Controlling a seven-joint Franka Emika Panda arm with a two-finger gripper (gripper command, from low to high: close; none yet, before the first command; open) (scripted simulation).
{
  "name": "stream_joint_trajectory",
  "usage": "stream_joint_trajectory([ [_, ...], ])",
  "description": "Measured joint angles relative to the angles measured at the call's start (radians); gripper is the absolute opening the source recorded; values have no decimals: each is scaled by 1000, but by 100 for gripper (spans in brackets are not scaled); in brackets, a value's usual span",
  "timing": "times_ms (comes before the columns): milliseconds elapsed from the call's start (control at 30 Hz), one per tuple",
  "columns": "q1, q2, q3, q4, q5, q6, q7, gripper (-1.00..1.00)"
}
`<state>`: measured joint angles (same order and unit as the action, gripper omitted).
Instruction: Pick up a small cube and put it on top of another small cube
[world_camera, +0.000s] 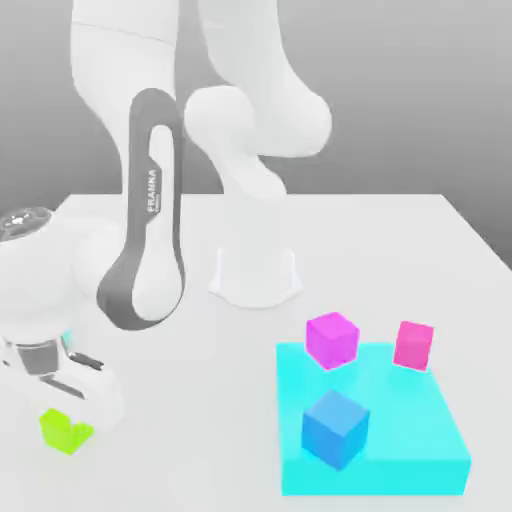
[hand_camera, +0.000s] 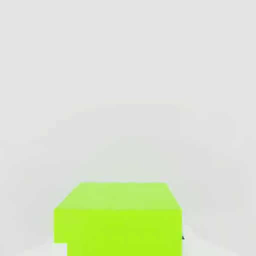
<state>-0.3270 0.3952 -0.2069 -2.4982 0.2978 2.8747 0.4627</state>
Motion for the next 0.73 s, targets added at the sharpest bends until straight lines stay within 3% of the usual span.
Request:
stream_joint_trajectory([
  [133, 52, -135, -71, -32, -100, -100, 75, -100],
  [333, 230, -294, 67, -29, -193, -255, 144, -100],
  [500, 506, -419, 198, -12, -272, -389, 201, -100],
  [600, 649, -358, 173, -19, -288, -321, 213, -100],
  [633, 604, -330, 151, -24, -285, -288, 210, 100],
  [733, 604, -330, 151, -24, -285, -288, 210, 100],
])
